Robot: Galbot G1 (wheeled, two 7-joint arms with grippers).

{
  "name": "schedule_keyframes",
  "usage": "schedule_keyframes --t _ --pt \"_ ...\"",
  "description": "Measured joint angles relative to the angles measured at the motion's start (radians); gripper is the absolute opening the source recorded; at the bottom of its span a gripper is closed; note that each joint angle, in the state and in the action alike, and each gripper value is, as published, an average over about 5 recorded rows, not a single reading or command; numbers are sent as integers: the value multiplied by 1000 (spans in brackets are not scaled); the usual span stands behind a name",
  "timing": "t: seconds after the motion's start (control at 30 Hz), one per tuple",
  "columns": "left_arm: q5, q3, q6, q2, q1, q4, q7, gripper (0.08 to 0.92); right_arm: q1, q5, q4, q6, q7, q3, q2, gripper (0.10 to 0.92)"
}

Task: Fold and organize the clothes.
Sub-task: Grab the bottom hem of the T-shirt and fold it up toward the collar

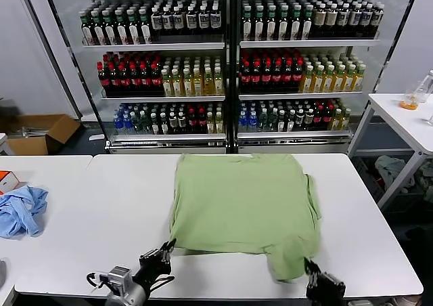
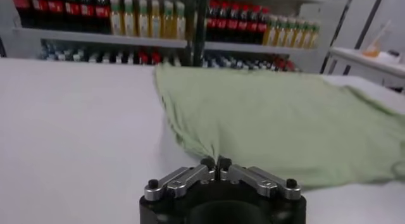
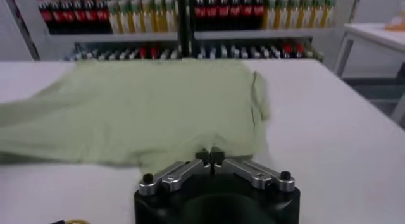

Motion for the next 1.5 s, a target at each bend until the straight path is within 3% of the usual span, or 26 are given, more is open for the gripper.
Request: schedule_keyframes --t 0.5,0.87,1.5 --pt "-26 8 -25 82 -46 -9 8 115 217 64 -118 6 -17 -6 -109 105" --pt "-42 81 -64 129 -163 91 -18 142 418 67 -248 -4 -33 -80 -151 105" --pt "-54 216 -125 124 -388 282 -66 145 573 18 -407 -8 -52 -193 -143 105"
